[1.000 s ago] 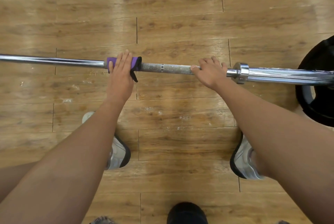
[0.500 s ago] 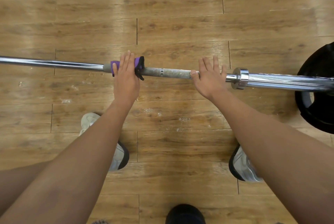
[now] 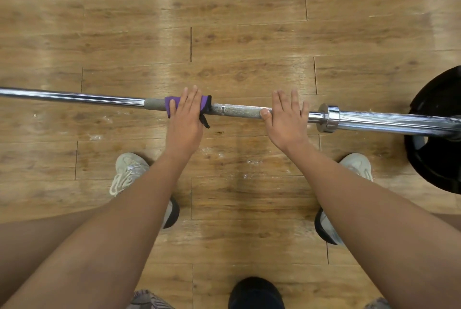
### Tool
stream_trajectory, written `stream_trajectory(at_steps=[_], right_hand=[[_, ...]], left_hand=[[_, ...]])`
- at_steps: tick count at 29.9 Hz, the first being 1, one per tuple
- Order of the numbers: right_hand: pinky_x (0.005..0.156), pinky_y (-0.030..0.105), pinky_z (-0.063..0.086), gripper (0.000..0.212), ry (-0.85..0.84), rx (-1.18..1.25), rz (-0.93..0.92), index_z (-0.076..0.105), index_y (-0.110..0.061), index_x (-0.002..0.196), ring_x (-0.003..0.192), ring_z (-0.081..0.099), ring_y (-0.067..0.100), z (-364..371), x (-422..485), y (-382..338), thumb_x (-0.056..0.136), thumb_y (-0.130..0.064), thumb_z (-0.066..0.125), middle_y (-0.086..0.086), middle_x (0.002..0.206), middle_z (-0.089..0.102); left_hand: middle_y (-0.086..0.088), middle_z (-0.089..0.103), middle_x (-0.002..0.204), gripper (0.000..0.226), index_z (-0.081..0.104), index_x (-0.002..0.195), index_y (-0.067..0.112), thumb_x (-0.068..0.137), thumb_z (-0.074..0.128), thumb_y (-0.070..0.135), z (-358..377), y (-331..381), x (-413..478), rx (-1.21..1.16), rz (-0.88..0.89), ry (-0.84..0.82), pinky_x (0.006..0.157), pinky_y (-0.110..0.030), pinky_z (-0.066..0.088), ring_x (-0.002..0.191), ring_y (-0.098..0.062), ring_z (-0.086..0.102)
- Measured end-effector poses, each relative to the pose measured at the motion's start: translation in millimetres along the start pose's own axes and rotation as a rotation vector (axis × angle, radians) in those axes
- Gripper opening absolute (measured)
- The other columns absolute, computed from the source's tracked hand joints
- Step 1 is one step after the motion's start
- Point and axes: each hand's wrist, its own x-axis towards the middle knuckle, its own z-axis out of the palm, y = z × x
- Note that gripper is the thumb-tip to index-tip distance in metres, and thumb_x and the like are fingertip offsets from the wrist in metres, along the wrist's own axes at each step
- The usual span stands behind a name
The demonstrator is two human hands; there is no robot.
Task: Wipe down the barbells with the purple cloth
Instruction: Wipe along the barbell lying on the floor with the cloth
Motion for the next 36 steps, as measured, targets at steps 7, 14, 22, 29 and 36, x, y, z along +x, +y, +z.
stream_trajectory(at_steps=[7,14,22,29,36], right_hand=[[0.121,0.055,-0.008,0.065,-0.007,0.008,-0.003,0.017,-0.014,0.161,0.156,-0.003,0.029,4,-12,1,0.106,-0.050,0.019,0.004,0.168,0.017],[0.122,0.055,-0.005,0.065,0.005,0.032,0.005,0.018,-0.013,0.160,0.155,0.003,0.031,7,-27,-3,0.107,-0.049,0.023,0.005,0.166,0.022],[0.123,0.056,-0.003,0.065,-0.011,0.020,0.007,0.014,-0.014,0.161,0.155,0.003,0.031,13,-43,-5,0.107,-0.050,0.021,0.007,0.166,0.020],[0.122,0.057,-0.005,0.064,-0.025,0.038,-0.003,0.012,-0.015,0.161,0.155,0.002,0.032,18,-54,-4,0.107,-0.049,0.019,0.007,0.166,0.017],[0.122,0.057,-0.005,0.064,-0.052,0.051,-0.004,0.010,-0.016,0.161,0.154,0.001,0.032,18,-59,-3,0.107,-0.049,0.019,0.007,0.167,0.015]], left_hand=[[-0.006,0.030,0.164,0.063,0.034,0.154,0.008,0.092,0.040,-0.002,-10,0,9,-0.050,-0.166,0.022,0.124,-0.047,0.001,0.154,-0.020,0.015],[-0.005,0.026,0.165,0.064,0.031,0.156,0.009,0.095,0.045,-0.002,-5,5,-15,-0.033,-0.047,-0.022,0.125,-0.050,0.003,0.155,-0.021,0.011],[-0.005,0.044,0.152,0.055,0.049,0.140,0.010,0.087,0.044,-0.003,7,26,-15,-0.074,-0.265,0.019,0.121,-0.058,0.013,0.149,-0.025,0.025],[0.000,0.037,0.159,0.058,0.044,0.147,0.017,0.092,0.045,-0.002,2,16,-32,-0.067,-0.041,-0.065,0.124,-0.050,0.009,0.153,-0.017,0.020],[0.001,0.053,0.139,0.044,0.056,0.128,0.019,0.089,0.047,0.001,-2,32,-26,-0.066,-0.123,-0.125,0.117,-0.058,0.019,0.138,-0.021,0.039]])
